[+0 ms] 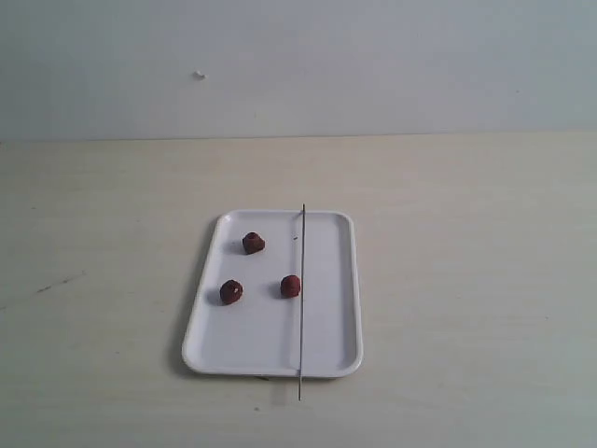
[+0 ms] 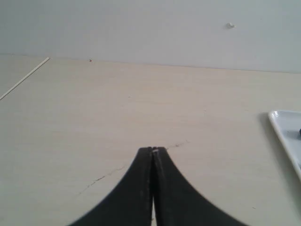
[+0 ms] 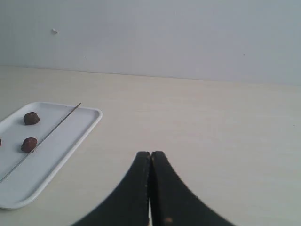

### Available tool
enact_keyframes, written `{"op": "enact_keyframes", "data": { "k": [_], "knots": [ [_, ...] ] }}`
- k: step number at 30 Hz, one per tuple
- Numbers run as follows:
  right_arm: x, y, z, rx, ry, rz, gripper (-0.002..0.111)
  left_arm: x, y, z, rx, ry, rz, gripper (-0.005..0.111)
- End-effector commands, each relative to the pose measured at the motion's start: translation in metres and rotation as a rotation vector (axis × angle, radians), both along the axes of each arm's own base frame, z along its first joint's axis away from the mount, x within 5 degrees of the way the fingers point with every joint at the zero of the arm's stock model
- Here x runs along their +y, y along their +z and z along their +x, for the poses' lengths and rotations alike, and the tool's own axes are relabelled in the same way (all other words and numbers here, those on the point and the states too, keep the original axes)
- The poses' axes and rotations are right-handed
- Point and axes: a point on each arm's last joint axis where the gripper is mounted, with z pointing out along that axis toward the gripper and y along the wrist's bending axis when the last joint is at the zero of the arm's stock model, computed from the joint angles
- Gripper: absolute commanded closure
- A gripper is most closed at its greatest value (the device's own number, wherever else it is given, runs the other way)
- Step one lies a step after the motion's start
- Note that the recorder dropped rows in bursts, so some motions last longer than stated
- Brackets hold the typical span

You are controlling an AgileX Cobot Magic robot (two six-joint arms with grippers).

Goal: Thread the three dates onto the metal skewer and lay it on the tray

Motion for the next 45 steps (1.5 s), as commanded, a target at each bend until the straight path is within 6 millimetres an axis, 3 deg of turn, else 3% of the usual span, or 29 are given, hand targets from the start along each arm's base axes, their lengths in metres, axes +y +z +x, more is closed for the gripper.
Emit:
{"op": "enact_keyframes", "data": {
  "k": [1,36,40,45],
  "knots": [
    [0.000,-0.001,0.000,-0.008,-0.004,-0.004,0.108,0.000,-0.001,0.000,-0.004,0.002,0.004,0.107],
    [0.000,0.000,0.000,-0.022,-0.002,-0.007,0.108,0.000,-0.001,0.000,-0.004,0.002,0.004,0.107],
    [0.002,0.010,0.001,-0.128,0.015,0.016,0.108,0.000,-0.001,0.000,-0.004,0.002,0.004,0.107],
    [0.006,0.041,-0.002,-0.473,0.068,0.049,0.108,0.000,-0.001,0.000,-0.004,0.002,0.004,0.107]
  ]
}}
